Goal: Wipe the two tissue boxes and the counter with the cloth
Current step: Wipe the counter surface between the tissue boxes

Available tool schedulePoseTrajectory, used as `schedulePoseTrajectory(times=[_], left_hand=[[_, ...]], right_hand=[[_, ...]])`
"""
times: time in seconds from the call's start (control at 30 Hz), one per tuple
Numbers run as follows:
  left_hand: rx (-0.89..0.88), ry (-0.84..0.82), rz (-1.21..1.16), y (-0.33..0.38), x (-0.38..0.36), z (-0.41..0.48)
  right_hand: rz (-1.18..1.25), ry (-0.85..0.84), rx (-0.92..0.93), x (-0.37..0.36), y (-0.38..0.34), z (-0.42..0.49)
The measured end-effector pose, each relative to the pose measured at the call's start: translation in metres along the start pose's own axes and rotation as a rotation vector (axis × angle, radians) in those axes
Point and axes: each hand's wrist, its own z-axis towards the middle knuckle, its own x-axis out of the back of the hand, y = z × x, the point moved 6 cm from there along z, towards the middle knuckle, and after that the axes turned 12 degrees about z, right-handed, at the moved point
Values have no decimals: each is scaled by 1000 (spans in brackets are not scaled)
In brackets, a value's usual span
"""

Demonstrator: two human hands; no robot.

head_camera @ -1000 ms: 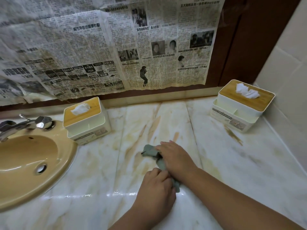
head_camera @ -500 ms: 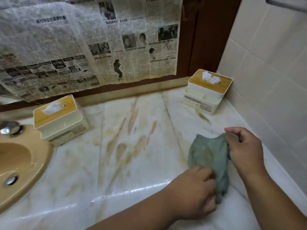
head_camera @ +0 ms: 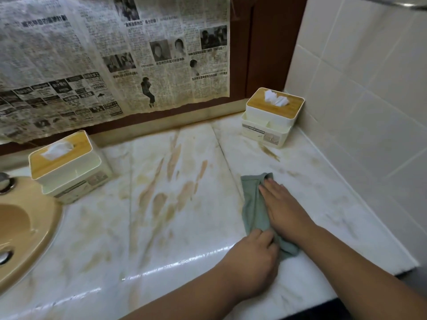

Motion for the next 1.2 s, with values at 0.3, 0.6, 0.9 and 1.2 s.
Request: schedulePoseTrajectory(times=[0.3,0.6,0.9,1.2], left_hand=[[306,-84,-3,-49,6,-41],[828,-123,-94,-105,27,-103],[1066,168,-454,-136,45,-145],[1301,278,-758,-152,42,-196]], right_hand=[[31,-96,195,-30,-75,53],[158,-230,328,-79,-175,68],[61,-12,112,-60,-203,66],[241,-15,-102,-31,-211,99]])
